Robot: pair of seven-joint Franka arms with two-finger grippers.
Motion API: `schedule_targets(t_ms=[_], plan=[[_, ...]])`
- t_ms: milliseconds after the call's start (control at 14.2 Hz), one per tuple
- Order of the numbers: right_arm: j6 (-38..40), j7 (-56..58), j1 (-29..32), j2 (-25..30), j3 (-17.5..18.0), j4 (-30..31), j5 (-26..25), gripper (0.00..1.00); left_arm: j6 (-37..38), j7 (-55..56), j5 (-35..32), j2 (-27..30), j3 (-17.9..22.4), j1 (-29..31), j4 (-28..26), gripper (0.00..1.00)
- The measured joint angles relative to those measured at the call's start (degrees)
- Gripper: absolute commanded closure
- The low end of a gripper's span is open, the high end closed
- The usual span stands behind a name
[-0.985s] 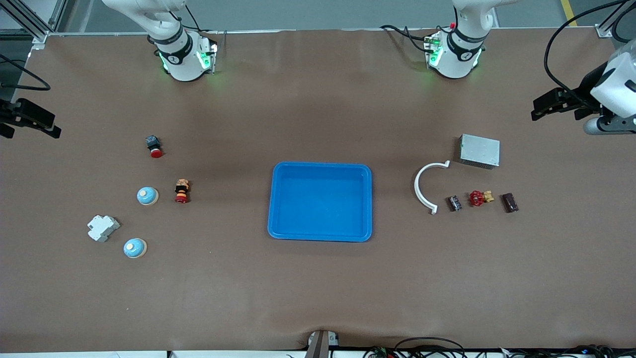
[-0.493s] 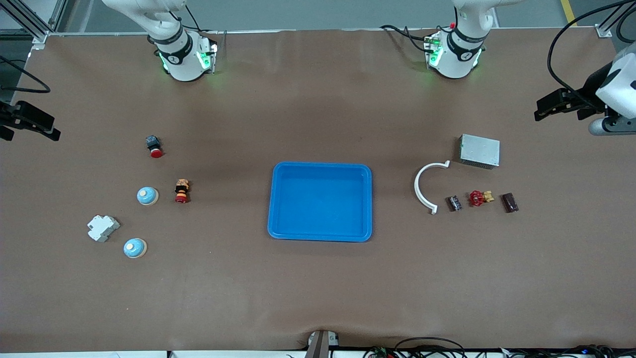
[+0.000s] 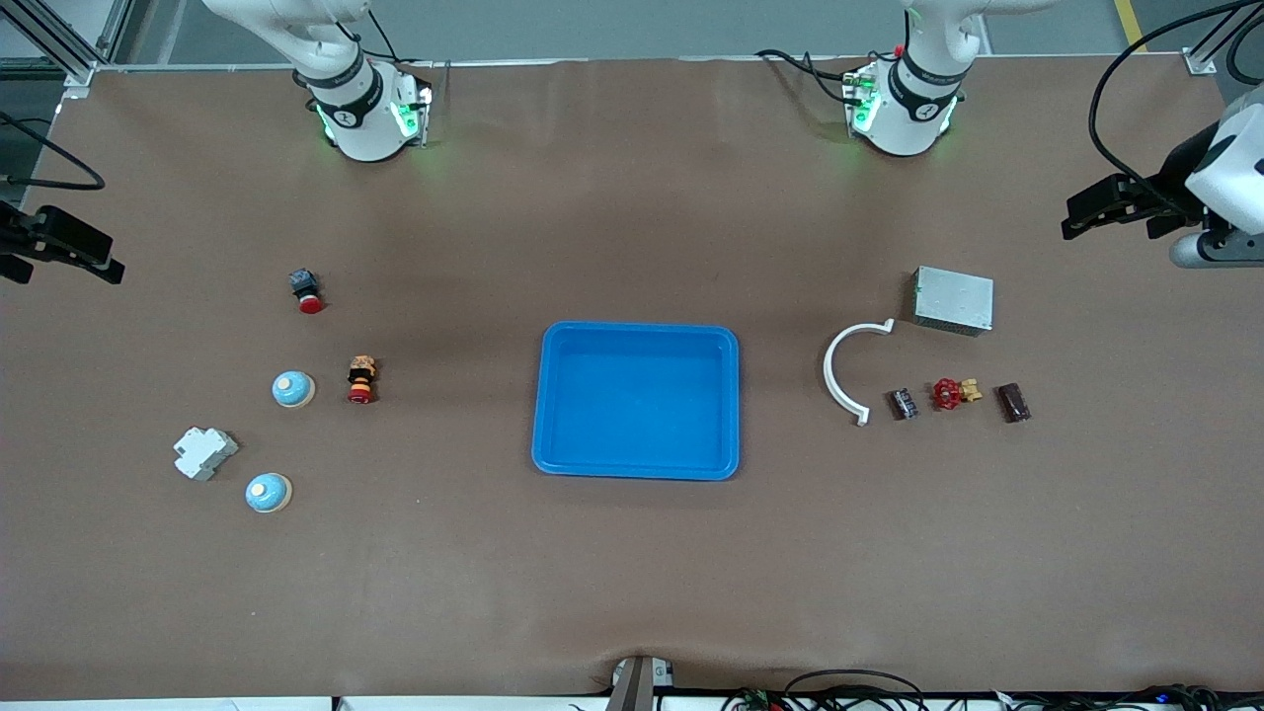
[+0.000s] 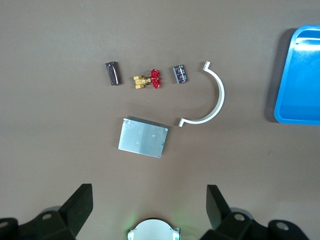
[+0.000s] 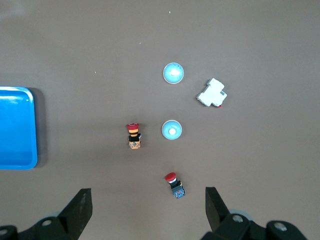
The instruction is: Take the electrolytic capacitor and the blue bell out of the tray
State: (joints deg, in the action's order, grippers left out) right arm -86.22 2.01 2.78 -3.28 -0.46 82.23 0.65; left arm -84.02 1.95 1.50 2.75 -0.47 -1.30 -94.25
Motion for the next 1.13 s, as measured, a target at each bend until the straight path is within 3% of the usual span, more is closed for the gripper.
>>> schedule_targets(t_ms=[1126], plan=[[-2.87, 0.01, 0.85, 0.00, -0.04, 0.13, 0.24, 0.00, 0.11, 0.00, 0.00, -0.66, 0.31, -0.09, 0.28, 0.00]])
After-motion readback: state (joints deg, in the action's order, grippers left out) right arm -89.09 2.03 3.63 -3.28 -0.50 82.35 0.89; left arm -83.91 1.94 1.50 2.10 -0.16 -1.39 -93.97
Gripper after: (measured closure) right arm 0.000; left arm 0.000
